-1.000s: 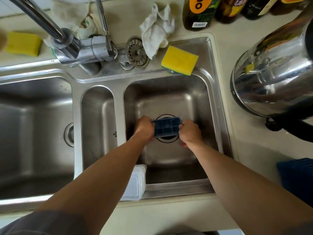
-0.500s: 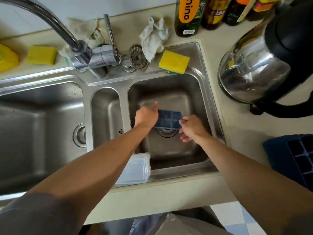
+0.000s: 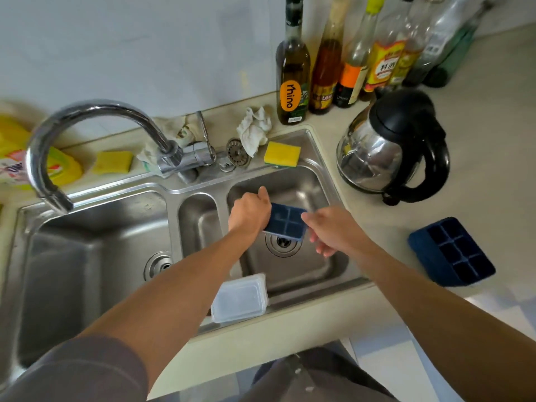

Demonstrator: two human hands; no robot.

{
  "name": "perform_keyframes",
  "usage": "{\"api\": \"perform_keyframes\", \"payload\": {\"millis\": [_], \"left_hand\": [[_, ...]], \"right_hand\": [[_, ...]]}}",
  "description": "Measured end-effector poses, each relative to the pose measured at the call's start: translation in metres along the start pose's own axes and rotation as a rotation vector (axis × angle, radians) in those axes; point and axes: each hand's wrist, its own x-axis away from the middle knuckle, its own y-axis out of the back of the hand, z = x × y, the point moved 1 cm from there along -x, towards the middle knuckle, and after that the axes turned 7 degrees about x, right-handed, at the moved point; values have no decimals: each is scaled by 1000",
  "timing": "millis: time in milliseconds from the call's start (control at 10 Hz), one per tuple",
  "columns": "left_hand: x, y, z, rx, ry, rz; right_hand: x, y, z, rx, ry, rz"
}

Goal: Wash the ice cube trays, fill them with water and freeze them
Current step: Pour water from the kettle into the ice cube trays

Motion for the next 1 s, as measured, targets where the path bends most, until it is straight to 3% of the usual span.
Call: {"api": "perform_keyframes", "payload": {"millis": [100, 200, 400, 500, 600, 700, 800, 900, 1000], "left_hand": [[7, 21, -16, -55, -108, 54], [19, 36, -35, -172, -199, 117], [36, 55, -64, -474, -380, 119], [42, 63, -71, -602, -482, 99], [44, 70, -74, -489, -462, 123], [47, 76, -79, -283, -409, 149], [53, 80, -78, 110, -210, 126], [64, 61, -76, 440, -9, 125], [69, 41, -80, 634, 43, 10]], "right_hand": [[3, 17, 14, 191, 83, -190], [4, 20, 34, 211, 176, -214], [8, 21, 53, 190, 218, -65], [18, 25, 58, 327, 225, -96], [20, 24, 62, 302, 282, -198], [21, 29, 61, 283, 224, -147], [15, 41, 52, 33, 113, -190], [18, 52, 58, -63, 145, -251], [18, 44, 69, -77, 192, -262]]}}
